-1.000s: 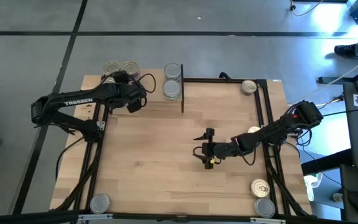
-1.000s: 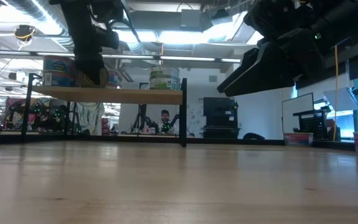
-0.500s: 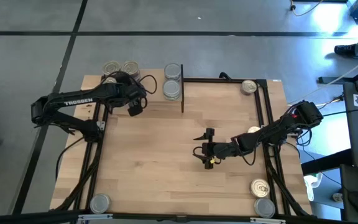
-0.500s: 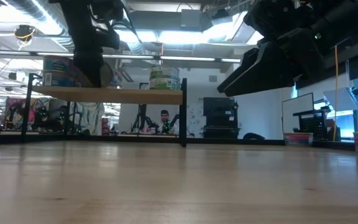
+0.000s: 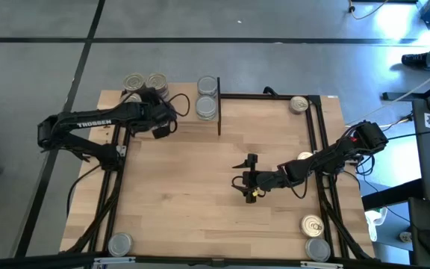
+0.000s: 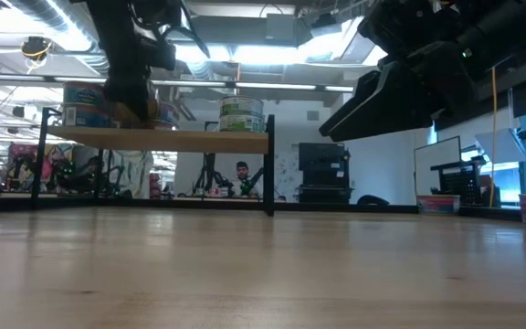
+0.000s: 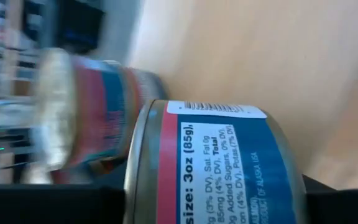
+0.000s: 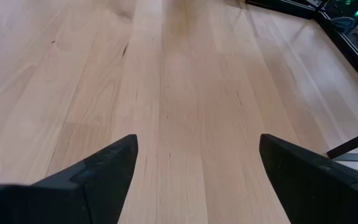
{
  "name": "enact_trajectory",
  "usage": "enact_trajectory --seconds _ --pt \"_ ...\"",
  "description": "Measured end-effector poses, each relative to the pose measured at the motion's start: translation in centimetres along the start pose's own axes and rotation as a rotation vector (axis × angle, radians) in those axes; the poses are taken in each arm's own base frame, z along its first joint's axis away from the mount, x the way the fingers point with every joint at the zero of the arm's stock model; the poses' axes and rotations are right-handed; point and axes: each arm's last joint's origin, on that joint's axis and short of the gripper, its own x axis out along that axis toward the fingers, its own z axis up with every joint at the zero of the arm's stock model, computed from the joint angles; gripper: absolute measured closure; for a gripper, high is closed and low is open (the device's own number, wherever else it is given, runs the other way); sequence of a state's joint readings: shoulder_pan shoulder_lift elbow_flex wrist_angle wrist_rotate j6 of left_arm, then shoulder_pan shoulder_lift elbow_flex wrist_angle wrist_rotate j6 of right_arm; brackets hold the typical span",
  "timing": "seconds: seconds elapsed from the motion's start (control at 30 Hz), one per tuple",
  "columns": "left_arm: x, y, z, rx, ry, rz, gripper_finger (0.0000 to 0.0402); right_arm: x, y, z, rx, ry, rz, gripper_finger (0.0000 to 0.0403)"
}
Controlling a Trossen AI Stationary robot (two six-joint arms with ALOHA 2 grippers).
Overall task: Stack canned seafood by type on shelf
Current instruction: Put the blue tuna can on the shelf aligned with the other blue tuna can
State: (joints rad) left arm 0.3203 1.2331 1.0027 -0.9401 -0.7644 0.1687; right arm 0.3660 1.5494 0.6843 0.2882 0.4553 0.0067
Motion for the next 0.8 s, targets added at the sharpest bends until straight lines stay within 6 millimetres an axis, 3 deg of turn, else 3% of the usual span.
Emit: enact_trajectory --seconds 0.13,0.37,0.8 --pt "-0.2 0.1 0.1 0.029 0.004 0.097 0.0240 0.0 0.0 0.0 0.000 0.000 0.000 0.0068" --pt "0.4 0.8 -0.1 -0.007 0.031 0.116 0.0222 0.0 0.0 0.0 0.001 -0.001 0.000 0.0068" --pt "1.1 1.3 -0.1 -0.058 0.024 0.030 0.0217 0.0 0.0 0.0 0.012 -0.001 0.000 0.0068"
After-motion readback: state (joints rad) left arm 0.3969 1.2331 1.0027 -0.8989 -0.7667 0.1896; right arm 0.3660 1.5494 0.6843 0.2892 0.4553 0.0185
